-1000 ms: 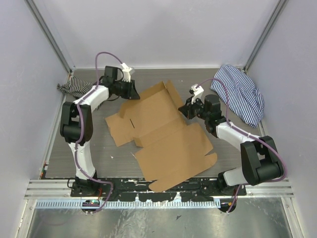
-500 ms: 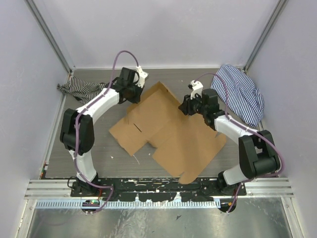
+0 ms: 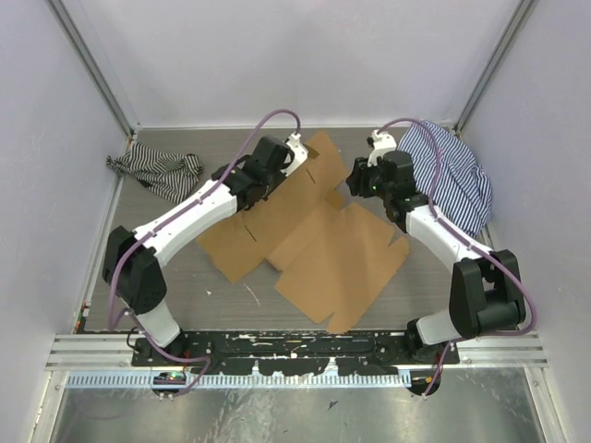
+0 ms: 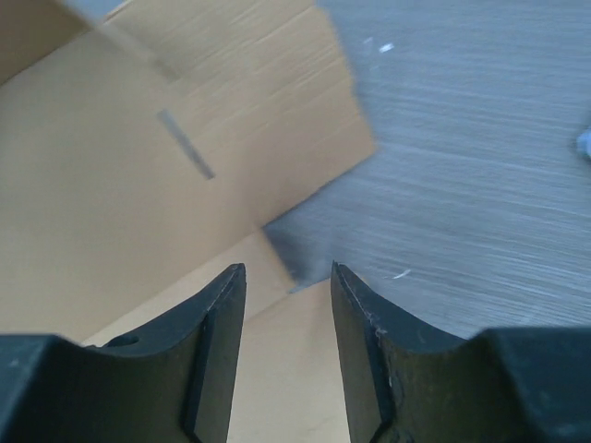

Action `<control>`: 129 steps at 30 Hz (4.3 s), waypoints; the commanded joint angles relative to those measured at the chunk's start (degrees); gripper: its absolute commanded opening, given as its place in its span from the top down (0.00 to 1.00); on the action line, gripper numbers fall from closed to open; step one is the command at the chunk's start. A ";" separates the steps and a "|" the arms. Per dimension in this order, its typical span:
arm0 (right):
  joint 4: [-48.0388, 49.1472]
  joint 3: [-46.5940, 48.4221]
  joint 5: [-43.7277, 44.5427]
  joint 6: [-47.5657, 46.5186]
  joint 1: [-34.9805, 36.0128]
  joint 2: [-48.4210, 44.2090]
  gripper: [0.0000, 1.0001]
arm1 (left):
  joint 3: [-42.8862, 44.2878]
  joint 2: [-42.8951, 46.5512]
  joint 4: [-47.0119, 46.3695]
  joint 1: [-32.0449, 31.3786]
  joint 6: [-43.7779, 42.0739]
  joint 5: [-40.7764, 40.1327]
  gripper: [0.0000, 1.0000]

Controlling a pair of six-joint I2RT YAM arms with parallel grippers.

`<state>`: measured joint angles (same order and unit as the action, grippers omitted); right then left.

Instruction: Fold the paper box

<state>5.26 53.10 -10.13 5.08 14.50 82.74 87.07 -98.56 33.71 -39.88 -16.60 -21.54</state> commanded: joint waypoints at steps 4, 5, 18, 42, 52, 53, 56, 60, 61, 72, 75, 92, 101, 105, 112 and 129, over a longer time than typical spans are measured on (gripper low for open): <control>-4.00 8.68 12.99 3.94 -3.79 -1.11 0.52 | 2.91 4.92 4.11 -9.13 -12.05 -17.56 1.00; -4.25 9.47 11.10 4.04 -4.49 -0.19 0.52 | 2.93 4.60 5.06 -10.12 -11.92 -18.06 1.00; 6.99 20.65 -15.80 11.69 -15.77 19.30 0.56 | -6.79 2.38 -1.62 -21.87 -14.79 -32.06 1.00; 25.54 19.74 -49.86 18.15 -14.50 33.73 0.59 | -2.61 -0.16 1.90 -26.22 -17.07 -34.54 1.00; 11.52 12.31 -46.36 4.25 -14.50 24.36 0.58 | -1.56 -2.77 4.92 -27.76 -16.65 -37.82 1.00; 11.45 11.34 -46.07 3.80 -14.50 23.57 0.58 | -1.22 -3.02 5.16 -27.73 -16.66 -38.22 1.00; 10.27 10.26 -45.61 2.95 -14.49 22.50 0.58 | 0.07 -3.70 6.13 -27.71 -16.06 -38.72 1.00; 6.18 10.49 -44.80 1.30 -14.50 20.91 0.58 | 1.68 -5.06 7.07 -27.67 -15.31 -39.49 1.00; 6.58 9.56 -44.25 1.38 -14.50 19.99 0.57 | 2.29 -5.45 7.56 -27.63 -14.94 -39.68 1.00; 11.57 -0.08 -45.53 3.19 -13.78 11.16 0.55 | 7.30 -10.02 16.80 -28.35 -5.51 -43.72 1.00; 12.51 -0.96 -46.52 2.98 -13.35 10.35 0.54 | 6.48 -9.31 17.93 -28.59 -2.46 -44.28 1.00; 24.68 -2.35 -45.02 -2.96 -7.45 14.53 0.39 | 5.76 -7.09 19.62 -30.98 5.04 -42.10 1.00; 20.21 5.29 -45.44 -7.68 -3.74 20.71 0.40 | 5.61 -7.51 19.92 -31.77 6.54 -41.90 1.00; 21.45 5.84 -45.65 -8.44 -2.07 21.88 0.43 | 4.56 -7.08 18.39 -31.89 6.59 -40.83 1.00; 25.01 5.54 -43.10 -4.93 -0.13 24.59 0.59 | 4.89 -7.98 19.20 -31.92 8.02 -42.37 1.00; 27.74 -5.55 -1.88 4.43 8.54 13.24 0.99 | 15.02 -7.59 47.02 -33.95 48.18 -50.90 0.37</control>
<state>32.88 50.50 -25.76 7.01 21.63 101.32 98.74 -108.09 68.49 -71.79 14.70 -67.37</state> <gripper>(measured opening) 0.111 0.617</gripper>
